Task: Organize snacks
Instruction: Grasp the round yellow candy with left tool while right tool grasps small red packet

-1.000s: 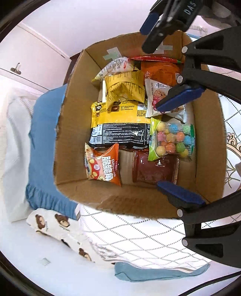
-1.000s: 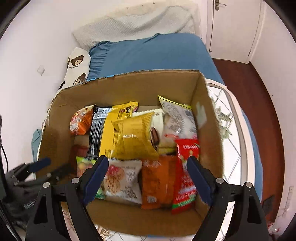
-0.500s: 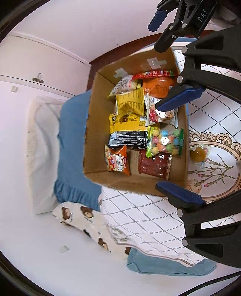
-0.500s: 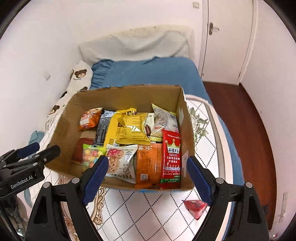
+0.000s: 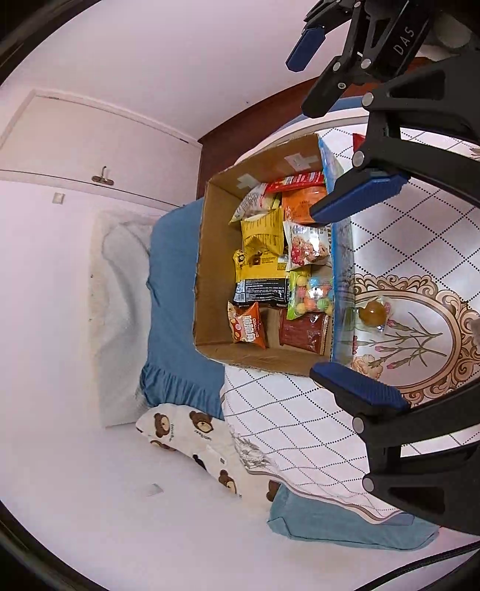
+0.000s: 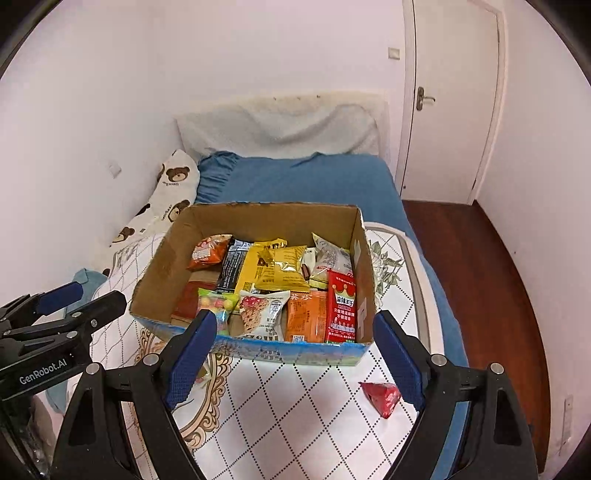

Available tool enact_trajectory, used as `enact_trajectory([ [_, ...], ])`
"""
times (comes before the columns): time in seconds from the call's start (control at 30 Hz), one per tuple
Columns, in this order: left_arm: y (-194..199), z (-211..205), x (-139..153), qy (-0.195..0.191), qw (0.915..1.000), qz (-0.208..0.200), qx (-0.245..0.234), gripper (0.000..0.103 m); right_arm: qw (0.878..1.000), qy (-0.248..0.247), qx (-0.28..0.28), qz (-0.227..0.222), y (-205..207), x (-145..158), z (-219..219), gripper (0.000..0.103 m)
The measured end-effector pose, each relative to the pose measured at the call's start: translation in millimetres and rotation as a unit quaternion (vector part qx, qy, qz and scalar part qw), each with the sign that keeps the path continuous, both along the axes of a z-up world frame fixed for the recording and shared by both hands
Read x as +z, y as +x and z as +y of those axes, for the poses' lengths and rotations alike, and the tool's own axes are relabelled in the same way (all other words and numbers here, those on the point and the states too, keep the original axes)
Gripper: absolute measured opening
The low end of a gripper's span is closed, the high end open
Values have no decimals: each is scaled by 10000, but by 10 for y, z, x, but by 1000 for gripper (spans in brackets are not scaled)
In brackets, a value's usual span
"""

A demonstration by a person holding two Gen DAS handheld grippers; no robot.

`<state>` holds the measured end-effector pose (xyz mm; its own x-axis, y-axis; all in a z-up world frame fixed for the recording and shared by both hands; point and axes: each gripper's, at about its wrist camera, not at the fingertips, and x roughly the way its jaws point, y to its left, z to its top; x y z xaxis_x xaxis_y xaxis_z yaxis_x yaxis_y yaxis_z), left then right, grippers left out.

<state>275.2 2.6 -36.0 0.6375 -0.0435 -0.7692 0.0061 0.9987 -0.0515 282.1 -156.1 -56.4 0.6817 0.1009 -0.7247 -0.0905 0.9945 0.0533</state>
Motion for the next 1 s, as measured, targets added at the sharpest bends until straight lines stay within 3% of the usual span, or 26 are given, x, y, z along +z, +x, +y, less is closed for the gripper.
enact_trajectory([
  [0.27,-313,-81,193,96,9993,-355,-83,77,9994,133,-92,-290,-347,182,-33,89],
  [0.57,-330,-35,116,-63,9997,-246,40,77,9985,500,-152,-191,-463,172,-133,91],
  [0.63,-301,-1,15,-100,9998,-142,132,80,9968,717,-338,-33,-429,71,-288,92],
  [0.67,-277,10,-49,-104,9998,-57,168,95,9958,789,-462,69,-408,2,-380,92],
  [0.7,-234,24,-156,-107,9997,103,207,101,9942,875,-596,185,-383,-73,-487,92],
  [0.87,-118,38,-690,-171,9964,786,277,102,9797,1170,-1369,885,-209,-649,-1116,92],
  [1.0,-41,25,-1170,-110,9902,1344,361,102,9682,1222,-1606,1480,9,-1191,-1421,92],
])
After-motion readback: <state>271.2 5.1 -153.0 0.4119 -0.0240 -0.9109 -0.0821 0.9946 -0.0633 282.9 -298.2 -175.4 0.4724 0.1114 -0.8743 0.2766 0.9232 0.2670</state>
